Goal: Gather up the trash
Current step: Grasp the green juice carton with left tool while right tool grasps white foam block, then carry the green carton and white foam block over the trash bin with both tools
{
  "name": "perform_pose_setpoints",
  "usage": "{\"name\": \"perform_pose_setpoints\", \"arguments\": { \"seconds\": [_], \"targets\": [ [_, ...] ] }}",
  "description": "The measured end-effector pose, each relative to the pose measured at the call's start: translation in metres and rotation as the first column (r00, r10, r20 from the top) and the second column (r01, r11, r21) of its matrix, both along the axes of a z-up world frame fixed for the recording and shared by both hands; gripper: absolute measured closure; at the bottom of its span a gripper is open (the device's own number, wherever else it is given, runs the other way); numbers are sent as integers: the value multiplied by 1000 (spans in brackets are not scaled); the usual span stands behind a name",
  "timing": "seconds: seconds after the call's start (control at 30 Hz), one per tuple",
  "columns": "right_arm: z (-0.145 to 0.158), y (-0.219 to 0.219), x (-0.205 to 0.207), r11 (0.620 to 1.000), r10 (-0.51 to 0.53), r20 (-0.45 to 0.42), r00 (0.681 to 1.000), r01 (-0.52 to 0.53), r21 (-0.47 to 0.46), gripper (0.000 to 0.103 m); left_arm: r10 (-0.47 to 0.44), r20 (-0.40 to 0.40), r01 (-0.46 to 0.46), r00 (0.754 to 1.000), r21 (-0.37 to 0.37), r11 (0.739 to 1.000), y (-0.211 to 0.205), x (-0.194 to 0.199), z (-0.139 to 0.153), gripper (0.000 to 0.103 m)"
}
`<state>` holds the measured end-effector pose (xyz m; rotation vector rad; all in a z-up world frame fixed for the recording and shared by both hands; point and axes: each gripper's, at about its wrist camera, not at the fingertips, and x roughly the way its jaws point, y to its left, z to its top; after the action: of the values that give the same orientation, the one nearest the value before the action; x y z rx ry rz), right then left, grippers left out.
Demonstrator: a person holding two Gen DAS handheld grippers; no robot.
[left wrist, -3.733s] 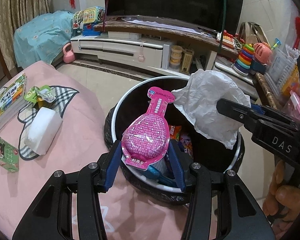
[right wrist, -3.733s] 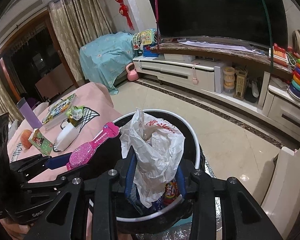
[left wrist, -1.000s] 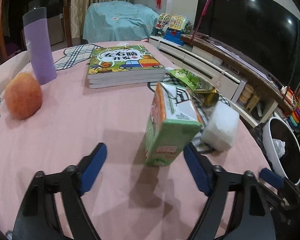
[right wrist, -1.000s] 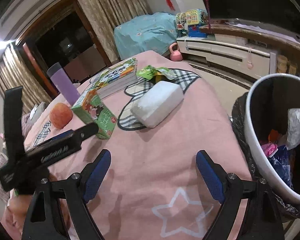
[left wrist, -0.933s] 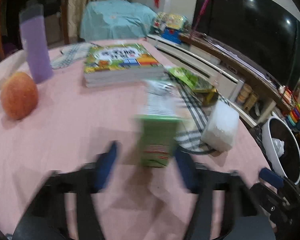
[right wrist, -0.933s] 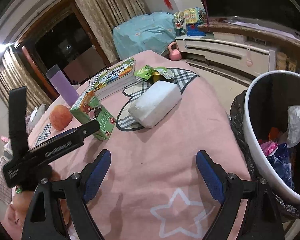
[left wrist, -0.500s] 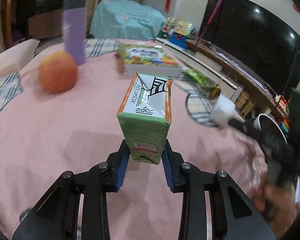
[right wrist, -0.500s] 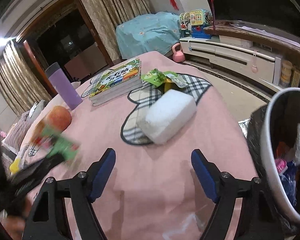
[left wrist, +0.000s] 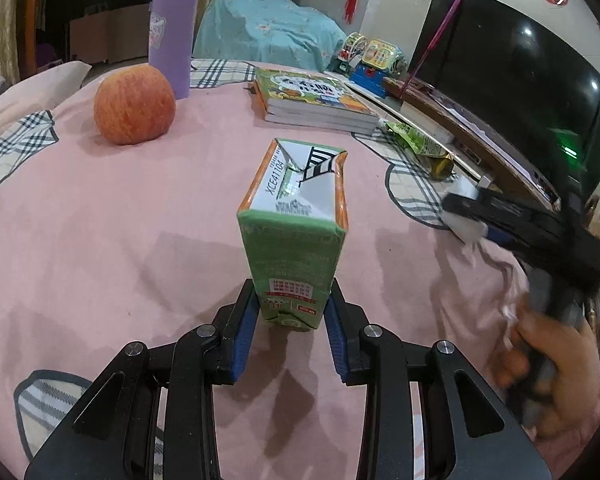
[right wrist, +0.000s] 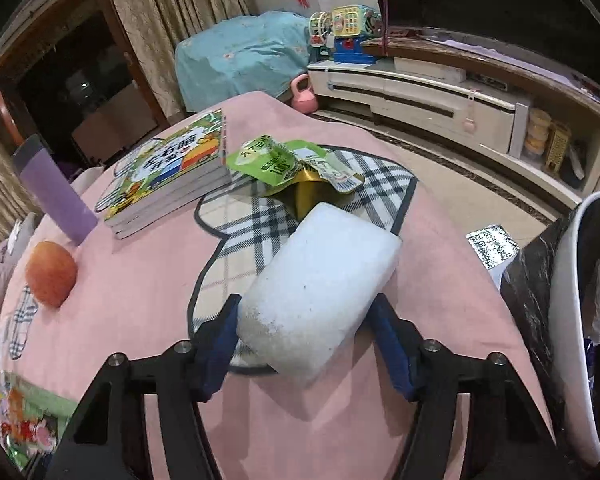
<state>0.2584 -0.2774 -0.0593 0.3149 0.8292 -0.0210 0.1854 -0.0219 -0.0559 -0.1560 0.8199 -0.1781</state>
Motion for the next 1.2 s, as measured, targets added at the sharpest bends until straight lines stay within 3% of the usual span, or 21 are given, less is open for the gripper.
{"name": "perform_pose_setpoints", "arguments": {
  "seconds": [0.1, 0.2, 0.3, 0.43, 0.67, 0.83, 1.03, 1.17, 1.2],
  "targets": [
    [10, 5, -33, 993, 100, 40, 994, -103, 61, 41, 5, -2, -5, 1000, -25, 1000, 5, 1, -1, 72],
    [14, 19, -68, 978, 207, 30, 978, -207, 17, 40, 1, -10, -2, 1000, -41, 999, 6, 2, -2, 71],
    [10, 27, -85, 974, 227, 6, 974, -227, -19, 39, -7, -9, 7, 1000, -26, 1000, 3, 2, -2, 71],
    [-1, 30, -87, 977, 209, -5, 978, -209, -28, 34, -15, -10, 15, 1000, -5, 1000, 0, 2, -2, 70],
    [4, 18, -102, 989, 146, 59, 988, -146, 9, 25, -11, -6, 11, 1000, 34, 999, -5, 2, -2, 70],
    [-4, 13, -98, 988, 144, 8, 990, -144, 57, 21, -15, 1, 15, 1000, 92, 996, -15, -1, -2, 70],
    [3, 6, -113, 993, 104, 37, 994, -106, 55, 14, -11, 27, 7, 1000, 151, 988, -24, -8, 0, 70],
    [4, 4, -114, 993, 104, 55, 993, -107, 57, 14, -3, 38, -2, 999, 146, 989, -24, -12, 3, 71],
    [5, 4, -114, 992, 113, 66, 991, -117, 57, 19, -4, 41, -2, 999, 144, 990, -24, -15, 4, 71]
  ]
}}
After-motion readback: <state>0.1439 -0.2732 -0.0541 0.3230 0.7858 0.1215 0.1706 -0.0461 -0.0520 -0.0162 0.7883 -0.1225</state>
